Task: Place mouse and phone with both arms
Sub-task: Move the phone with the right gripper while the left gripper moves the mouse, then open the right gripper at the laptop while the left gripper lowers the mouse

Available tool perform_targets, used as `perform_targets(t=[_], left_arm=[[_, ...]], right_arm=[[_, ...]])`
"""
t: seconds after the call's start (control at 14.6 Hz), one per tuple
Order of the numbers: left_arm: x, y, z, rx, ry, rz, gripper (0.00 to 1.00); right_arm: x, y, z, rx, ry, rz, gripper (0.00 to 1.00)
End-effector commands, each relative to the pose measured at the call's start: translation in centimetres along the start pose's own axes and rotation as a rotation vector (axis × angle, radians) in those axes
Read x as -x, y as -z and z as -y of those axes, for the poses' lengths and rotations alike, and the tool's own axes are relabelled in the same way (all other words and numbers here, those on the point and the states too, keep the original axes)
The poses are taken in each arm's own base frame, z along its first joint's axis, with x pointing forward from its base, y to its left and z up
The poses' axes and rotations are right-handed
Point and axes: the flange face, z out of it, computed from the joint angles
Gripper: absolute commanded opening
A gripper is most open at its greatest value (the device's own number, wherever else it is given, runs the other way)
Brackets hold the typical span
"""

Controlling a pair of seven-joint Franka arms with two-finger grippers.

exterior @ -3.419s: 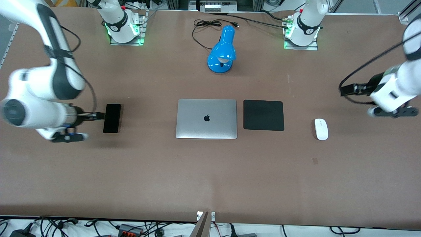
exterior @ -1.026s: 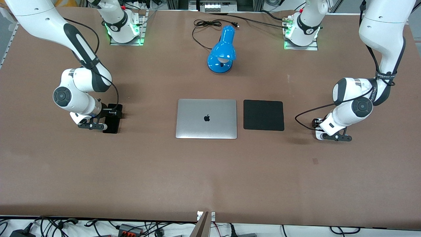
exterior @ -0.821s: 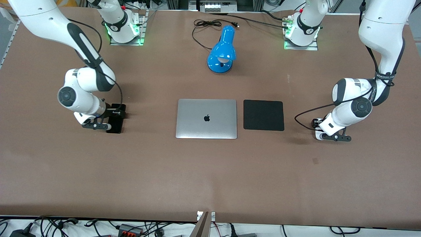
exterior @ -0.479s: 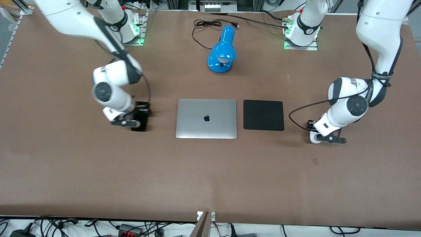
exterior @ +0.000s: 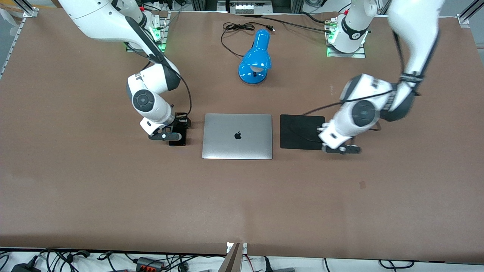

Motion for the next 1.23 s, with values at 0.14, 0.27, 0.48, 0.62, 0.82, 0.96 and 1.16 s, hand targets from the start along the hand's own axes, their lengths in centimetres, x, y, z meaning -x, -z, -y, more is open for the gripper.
perform_targets(t=[0.14,0.27,0.48,0.62,0.82,0.96,1.16], left_arm=[[2.8,-4.6,-6.5,-0.052,0.033,0.050,0.31],[2.9,-5.2,-6.6,-0.053,0.045,0.056,0.31],[3.1,-7.6,-7.4,-0.012,0.052,0.025,0.36],[3.0,-7.8,-6.8,-0.009,0.065,0.028,0.52],[2.9,-7.4,-6.6,-0.010,0.065,0.023,1.00],[2.7,-6.8,-6.4,-0.013,0.066,0.020,1.00],[2.0,-2.4,-6.0,-0.045,0.085,0.017,1.00]], right_arm=[[-1.4,-0.4,0.9,-0.005,0.028,-0.011,0.06],[-1.5,-0.4,0.9,-0.009,0.014,-0.012,0.08],[-2.3,0.3,1.1,-0.027,-0.027,-0.022,1.00],[-3.2,2.4,1.3,-0.032,-0.030,-0.046,1.00],[-4.9,8.8,1.7,-0.009,-0.035,-0.047,1.00],[-6.1,15.4,0.3,0.023,-0.064,-0.024,1.00],[-7.0,24.4,-3.9,0.080,-0.111,0.087,1.00]])
